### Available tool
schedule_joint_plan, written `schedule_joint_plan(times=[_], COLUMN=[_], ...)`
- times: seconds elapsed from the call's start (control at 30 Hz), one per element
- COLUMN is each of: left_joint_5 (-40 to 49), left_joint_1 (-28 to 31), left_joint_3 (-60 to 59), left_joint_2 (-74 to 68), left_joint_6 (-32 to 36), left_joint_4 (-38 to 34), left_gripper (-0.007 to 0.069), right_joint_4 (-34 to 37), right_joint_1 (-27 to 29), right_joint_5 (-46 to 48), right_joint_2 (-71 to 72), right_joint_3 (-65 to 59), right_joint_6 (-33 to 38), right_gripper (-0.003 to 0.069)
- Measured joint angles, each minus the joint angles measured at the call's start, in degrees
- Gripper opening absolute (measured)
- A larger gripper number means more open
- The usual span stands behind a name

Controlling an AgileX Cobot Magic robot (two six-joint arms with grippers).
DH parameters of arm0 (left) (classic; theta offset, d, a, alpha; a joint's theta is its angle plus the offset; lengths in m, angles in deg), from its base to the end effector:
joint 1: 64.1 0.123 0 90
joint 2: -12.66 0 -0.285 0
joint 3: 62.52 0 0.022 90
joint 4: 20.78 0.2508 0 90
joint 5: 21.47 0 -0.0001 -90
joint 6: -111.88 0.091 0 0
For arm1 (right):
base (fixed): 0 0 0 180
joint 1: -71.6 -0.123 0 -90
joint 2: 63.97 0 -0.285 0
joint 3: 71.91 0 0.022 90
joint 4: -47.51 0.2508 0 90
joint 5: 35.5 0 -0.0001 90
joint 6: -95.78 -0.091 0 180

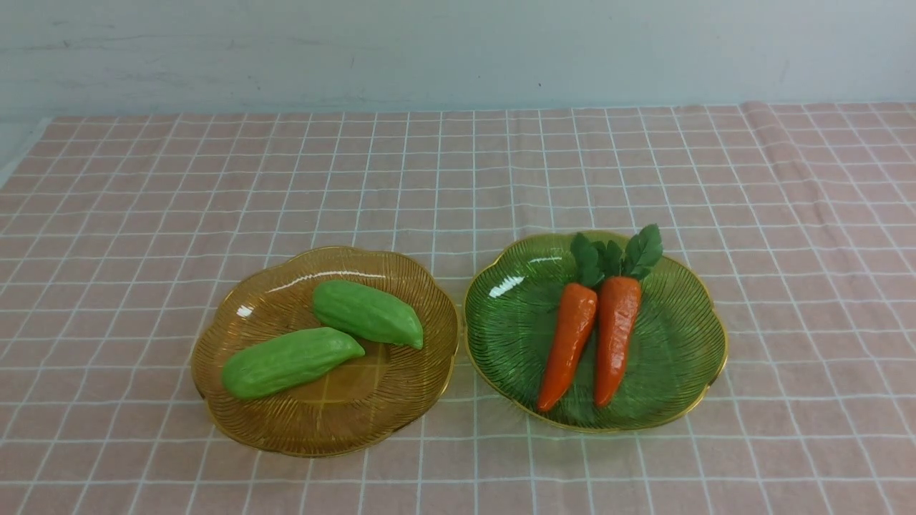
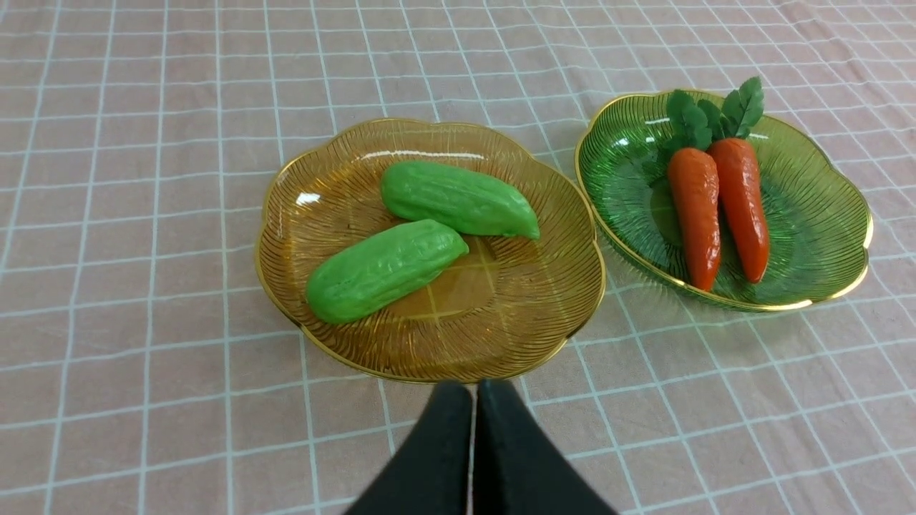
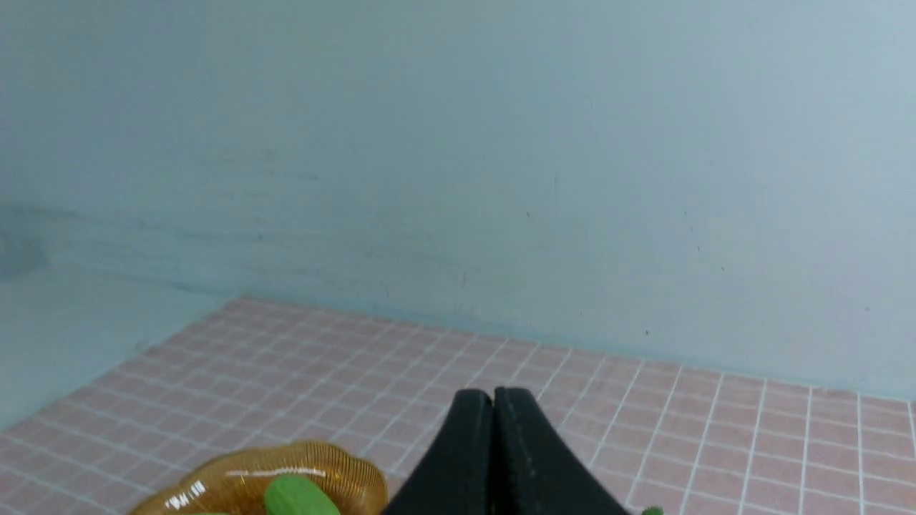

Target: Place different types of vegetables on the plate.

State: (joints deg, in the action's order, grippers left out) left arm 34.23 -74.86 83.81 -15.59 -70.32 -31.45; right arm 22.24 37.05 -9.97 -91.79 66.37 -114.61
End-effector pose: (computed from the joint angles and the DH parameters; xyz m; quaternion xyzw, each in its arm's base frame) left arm 0.0365 -0.0211 0.3542 0.0585 0.8498 -0.1504 0.5019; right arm 0.0627 0.0228 0.3597 -0.1080 0.7164 0.1826 0.6647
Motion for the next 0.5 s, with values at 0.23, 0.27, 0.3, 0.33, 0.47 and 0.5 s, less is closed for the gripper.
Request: schedule_joint_plan(times=[0.23, 0.27, 0.3, 0.33, 0.47, 0.5], left_joint_5=[0.3, 0.4, 0.4, 0.4, 0.1, -0.5], left_joint_1=[0.0, 0.0, 0.0, 0.0, 0.0, 0.0], left_joint_3=[0.0, 0.0, 0.0, 0.0, -0.7, -1.3], left_joint_2=[0.1, 0.2, 0.4, 0.8, 2.5, 3.2], left_joint_6=[0.5, 0.8, 1.1, 1.5, 3.1, 3.4], left_joint_4=[0.0, 0.0, 0.0, 0.0, 0.0, 0.0], left_gripper=[-0.0004, -0.0004, -0.0004, -0.0004, -0.0004, -0.0004], right_joint_4=[-11.1, -11.9, -12.8, -13.7, -14.4, -14.4], right_joint_1=[0.0, 0.0, 0.0, 0.0, 0.0, 0.0], right_joint_5=[-2.1, -2.1, -2.3, -2.4, -2.4, -2.4], right_joint_2=[11.1, 12.0, 13.4, 15.1, 17.4, 17.5], right_joint_3=[-5.6, -5.6, -5.7, -5.7, -5.7, -5.7], right_joint_6=[-9.5, -9.8, -10.3, -10.5, -10.7, -10.7], right_gripper=[-0.0015, -0.0015, -0.0015, -0.0015, -0.0015, -0.0015])
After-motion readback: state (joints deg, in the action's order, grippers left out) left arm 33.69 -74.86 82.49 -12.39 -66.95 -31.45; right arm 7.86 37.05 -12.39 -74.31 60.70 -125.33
